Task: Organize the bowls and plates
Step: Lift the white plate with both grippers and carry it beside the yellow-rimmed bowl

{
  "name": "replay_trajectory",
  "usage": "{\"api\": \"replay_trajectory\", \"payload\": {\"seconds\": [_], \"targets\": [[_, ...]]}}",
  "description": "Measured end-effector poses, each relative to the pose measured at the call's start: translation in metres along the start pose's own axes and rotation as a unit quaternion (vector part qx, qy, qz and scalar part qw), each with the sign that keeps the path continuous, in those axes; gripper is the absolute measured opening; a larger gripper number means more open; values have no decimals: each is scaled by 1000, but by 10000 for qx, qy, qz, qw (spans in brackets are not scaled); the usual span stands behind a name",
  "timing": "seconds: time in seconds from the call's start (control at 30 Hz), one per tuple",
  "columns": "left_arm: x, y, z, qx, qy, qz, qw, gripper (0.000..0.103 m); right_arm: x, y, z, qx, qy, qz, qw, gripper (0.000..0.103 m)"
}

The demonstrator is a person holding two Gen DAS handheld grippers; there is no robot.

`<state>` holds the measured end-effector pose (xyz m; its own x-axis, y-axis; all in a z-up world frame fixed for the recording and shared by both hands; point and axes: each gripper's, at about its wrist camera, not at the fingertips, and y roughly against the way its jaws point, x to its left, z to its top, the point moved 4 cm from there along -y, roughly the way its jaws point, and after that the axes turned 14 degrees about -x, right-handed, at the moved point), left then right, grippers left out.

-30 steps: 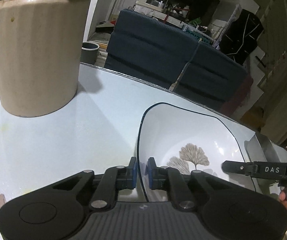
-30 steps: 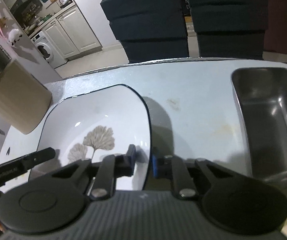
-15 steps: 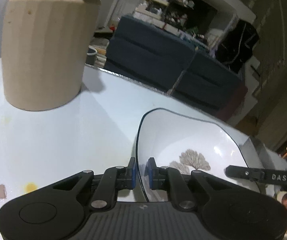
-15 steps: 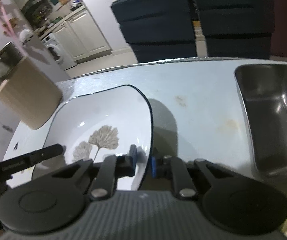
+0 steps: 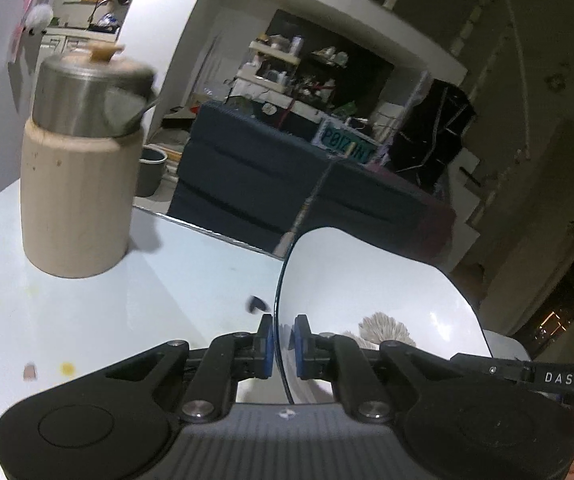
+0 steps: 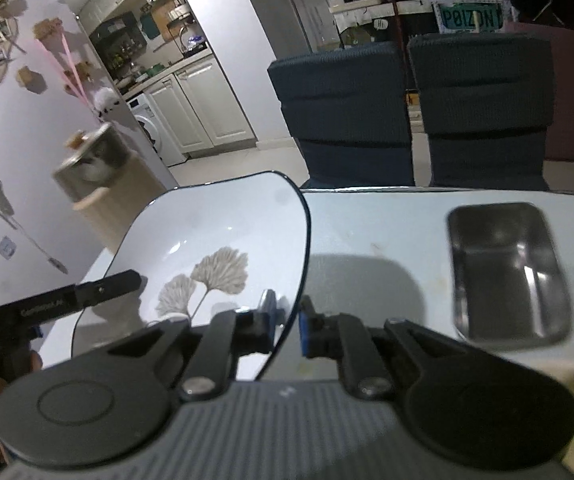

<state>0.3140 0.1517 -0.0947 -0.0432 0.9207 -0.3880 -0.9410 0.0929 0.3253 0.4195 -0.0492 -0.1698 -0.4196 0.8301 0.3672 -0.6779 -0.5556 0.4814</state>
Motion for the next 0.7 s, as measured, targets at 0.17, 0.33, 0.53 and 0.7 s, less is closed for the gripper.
{"api": "replay_trajectory", "payload": {"seconds": [0.17,0.33,0.53,0.7], "targets": [[-44,45,-8,280,-121,-181,9994,10,-5,63,-5,-135,-223,-110,9996,13],[-87,95,-12,399,-432,-452,9972,10,-14,129,-19,-167,-405,-158,9989,13],[-117,146,-35,751,-789,-598,9923,10,-20,196,-42,-263,-759,-168,9966,13],[-111,163,-73,1073,-689,-658,9896,10,-25,227,-71,-81,-903,-205,9957,13]]}}
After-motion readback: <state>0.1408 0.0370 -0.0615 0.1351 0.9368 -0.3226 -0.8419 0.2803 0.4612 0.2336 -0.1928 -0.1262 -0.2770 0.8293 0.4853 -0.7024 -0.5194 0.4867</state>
